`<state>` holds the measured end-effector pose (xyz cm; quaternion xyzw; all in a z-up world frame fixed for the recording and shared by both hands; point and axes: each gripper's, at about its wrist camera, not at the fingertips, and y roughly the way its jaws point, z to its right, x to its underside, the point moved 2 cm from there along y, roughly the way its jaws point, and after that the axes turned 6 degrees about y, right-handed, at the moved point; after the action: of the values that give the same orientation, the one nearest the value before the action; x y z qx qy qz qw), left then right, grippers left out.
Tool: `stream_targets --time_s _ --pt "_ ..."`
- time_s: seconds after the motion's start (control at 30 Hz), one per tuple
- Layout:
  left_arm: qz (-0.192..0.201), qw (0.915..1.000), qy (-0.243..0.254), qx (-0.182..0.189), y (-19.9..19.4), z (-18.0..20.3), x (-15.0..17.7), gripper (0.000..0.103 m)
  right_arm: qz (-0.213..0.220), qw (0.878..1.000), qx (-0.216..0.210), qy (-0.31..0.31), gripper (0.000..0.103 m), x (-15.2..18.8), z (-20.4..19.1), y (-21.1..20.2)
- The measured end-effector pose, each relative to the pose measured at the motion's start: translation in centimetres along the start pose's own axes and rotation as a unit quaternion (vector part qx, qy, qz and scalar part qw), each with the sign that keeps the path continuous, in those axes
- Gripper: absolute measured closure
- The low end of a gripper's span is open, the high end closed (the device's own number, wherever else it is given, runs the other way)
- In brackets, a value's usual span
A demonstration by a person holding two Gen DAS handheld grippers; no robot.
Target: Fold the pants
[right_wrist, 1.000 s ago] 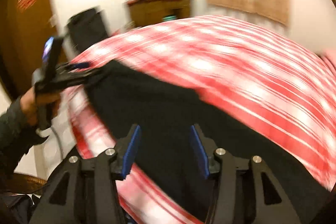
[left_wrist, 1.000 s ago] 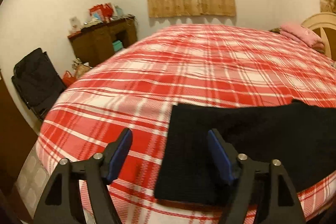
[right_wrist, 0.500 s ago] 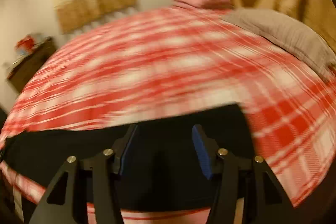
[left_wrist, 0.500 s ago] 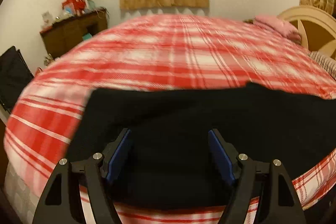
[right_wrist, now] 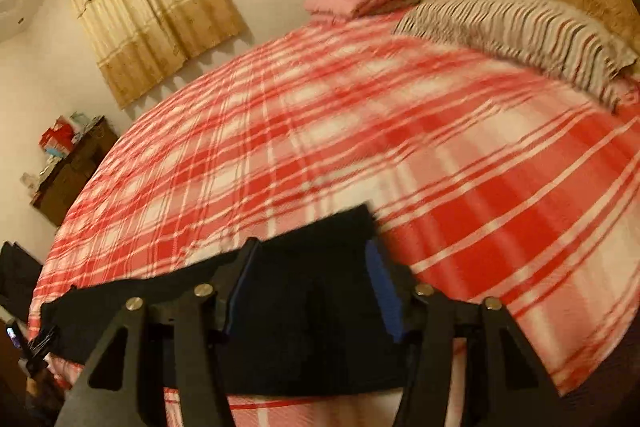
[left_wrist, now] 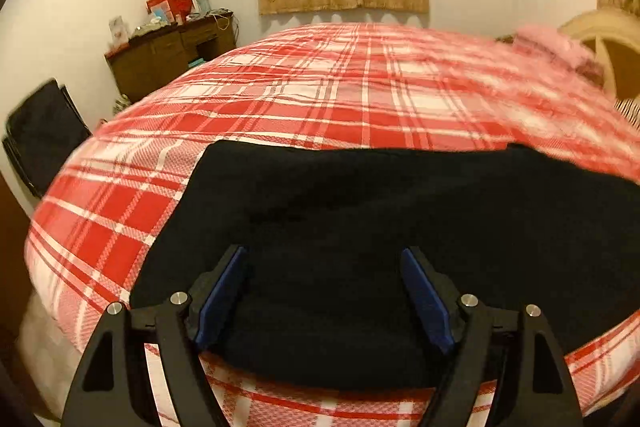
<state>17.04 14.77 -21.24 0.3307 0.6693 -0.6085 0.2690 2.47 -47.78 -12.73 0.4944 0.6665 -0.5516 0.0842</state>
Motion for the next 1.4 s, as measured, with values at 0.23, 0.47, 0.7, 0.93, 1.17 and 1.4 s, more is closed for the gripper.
stream_targets --time_s 0.23,0.47,0.7,0.93,1.17,1.4 --pt "0.011 0.9995 0.022 -0.022 -0.7 0.9 0.4 0.023 -0.029 0.999 -0.001 0.039 0.046 0.0 2.3 1.8" --pt "0.022 0.9968 -0.040 -0.065 -1.2 -4.3 0.4 0.023 -0.051 0.997 0.003 0.063 0.061 0.2 3.6 1.4" --pt "0.021 0.9956 -0.083 -0.039 -0.1 -6.1 1.2 0.020 -0.087 0.995 -0.013 0.054 0.061 0.6 3.9 0.9" --pt "0.030 0.9974 -0.050 -0.042 1.0 -5.2 1.0 0.010 -0.084 0.992 -0.054 0.083 0.069 0.5 5.5 1.5" --pt "0.038 0.9969 -0.053 -0.046 0.7 -5.2 1.4 0.010 -0.113 0.991 -0.029 0.066 0.069 0.3 5.1 0.0" --pt "0.046 0.9956 -0.059 -0.055 0.8 -5.0 1.5 0.008 -0.113 0.985 -0.101 0.086 0.061 0.8 5.3 1.1"
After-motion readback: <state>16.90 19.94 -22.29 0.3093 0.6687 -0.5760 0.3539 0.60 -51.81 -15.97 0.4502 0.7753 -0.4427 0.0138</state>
